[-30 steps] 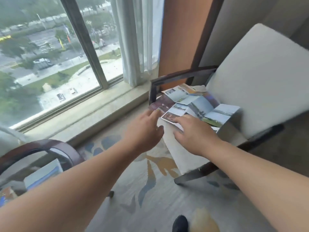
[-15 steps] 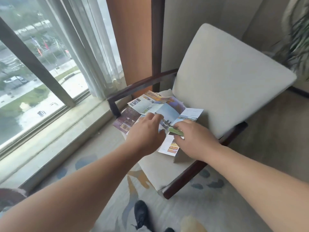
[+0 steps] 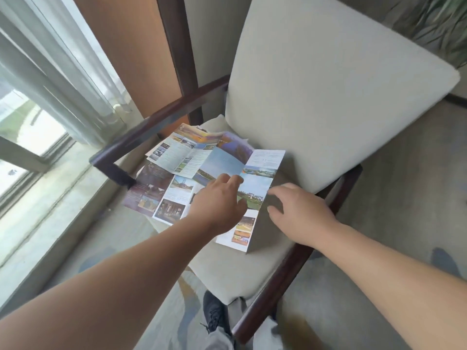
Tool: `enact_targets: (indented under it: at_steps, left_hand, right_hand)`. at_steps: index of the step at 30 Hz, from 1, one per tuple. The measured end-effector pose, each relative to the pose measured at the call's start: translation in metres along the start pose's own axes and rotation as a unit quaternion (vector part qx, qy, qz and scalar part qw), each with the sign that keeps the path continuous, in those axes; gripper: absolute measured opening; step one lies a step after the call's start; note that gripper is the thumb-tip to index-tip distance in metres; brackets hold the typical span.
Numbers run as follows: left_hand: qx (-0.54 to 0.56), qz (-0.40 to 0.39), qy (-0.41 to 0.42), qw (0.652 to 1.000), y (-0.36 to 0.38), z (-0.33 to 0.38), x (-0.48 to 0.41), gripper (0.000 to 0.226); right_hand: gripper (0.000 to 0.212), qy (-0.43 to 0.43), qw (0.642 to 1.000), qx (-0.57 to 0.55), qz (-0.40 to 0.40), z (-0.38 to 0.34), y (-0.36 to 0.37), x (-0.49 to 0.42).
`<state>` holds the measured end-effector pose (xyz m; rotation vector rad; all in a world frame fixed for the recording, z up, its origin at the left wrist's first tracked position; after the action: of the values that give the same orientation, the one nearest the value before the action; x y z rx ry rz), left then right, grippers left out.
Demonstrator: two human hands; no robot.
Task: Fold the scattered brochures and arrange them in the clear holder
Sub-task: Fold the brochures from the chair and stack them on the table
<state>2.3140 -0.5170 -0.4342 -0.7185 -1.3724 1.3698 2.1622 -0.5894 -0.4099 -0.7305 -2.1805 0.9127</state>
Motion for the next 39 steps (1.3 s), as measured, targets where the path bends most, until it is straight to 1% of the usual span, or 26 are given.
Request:
enact_targets:
  at_steps: [3, 9, 12, 14, 18, 20, 23, 25, 27, 30, 32, 35, 37, 39]
  left_hand:
    - [0.003, -0.029, 0.002, 1.000, 0.026, 0.014, -0.023, 0.047]
    - [-0.024, -0.069, -0.006, 0.997, 0.080, 0.039, -0.069, 0.047]
    - [-0.057, -0.093, -0.024, 0.994, 0.106, 0.047, -0.091, 0.053]
    - [-0.083, -0.100, -0.037, 0.991, 0.120, 0.052, -0.104, 0.058]
    - [-0.141, -0.086, -0.064, 0.984, 0.140, 0.057, -0.125, 0.061]
    - [-0.169, -0.083, -0.060, 0.980, 0.145, 0.058, -0.132, 0.054]
    - [-0.183, -0.062, -0.048, 0.980, 0.144, 0.061, -0.138, 0.032]
    - [-0.163, -0.038, -0.047, 0.985, 0.134, 0.062, -0.137, 0.025]
    - [-0.114, 0.003, -0.063, 0.991, 0.114, 0.059, -0.132, 0.022]
    - [-0.023, 0.074, -0.095, 0.992, 0.071, 0.051, -0.120, 0.025]
    - [0.040, 0.109, -0.104, 0.988, 0.038, 0.043, -0.109, 0.028]
    - [0.136, 0.142, -0.118, 0.973, -0.014, 0.029, -0.089, 0.023]
    - [0.177, 0.168, -0.115, 0.963, -0.047, 0.022, -0.074, 0.023]
    - [0.200, 0.200, -0.094, 0.955, -0.078, 0.019, -0.059, 0.026]
  right_hand:
    - [0.035, 0.013, 1.000, -0.005, -0.011, 0.027, 0.007, -0.018]
    - [0.033, 0.022, 0.998, -0.051, -0.041, 0.069, 0.025, -0.053]
    - [0.034, 0.022, 0.997, -0.060, -0.053, 0.087, 0.032, -0.064]
    - [0.034, 0.022, 0.996, -0.058, -0.059, 0.098, 0.035, -0.069]
    - [0.036, 0.022, 0.996, -0.065, -0.063, 0.117, 0.036, -0.074]
    - [0.038, 0.021, 0.995, -0.067, -0.070, 0.123, 0.036, -0.073]
    - [0.039, 0.026, 0.994, -0.066, -0.079, 0.128, 0.033, -0.073]
    - [0.039, 0.028, 0.994, -0.065, -0.080, 0.127, 0.028, -0.072]
    - [0.040, 0.023, 0.995, -0.066, -0.077, 0.123, 0.020, -0.071]
    - [0.041, 0.016, 0.995, -0.072, -0.064, 0.112, -0.001, -0.069]
    - [0.041, 0.010, 0.996, -0.078, -0.052, 0.101, -0.019, -0.068]
    - [0.042, 0.005, 0.995, -0.095, -0.029, 0.081, -0.049, -0.068]
    - [0.044, -0.004, 0.994, -0.106, -0.017, 0.063, -0.068, -0.067]
    - [0.045, -0.012, 0.992, -0.123, 0.000, 0.044, -0.087, -0.066]
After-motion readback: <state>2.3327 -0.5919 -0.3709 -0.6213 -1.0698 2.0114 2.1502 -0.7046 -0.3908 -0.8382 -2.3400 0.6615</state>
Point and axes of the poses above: each hand's wrist, its own x-axis away from the middle knuckle, its own y-axis out of the palm, z = x × y, the point moved 4 cm from there along -x, towards the middle knuckle, and after that the axes turned 15 degrees about -x, right-handed, at the moved point
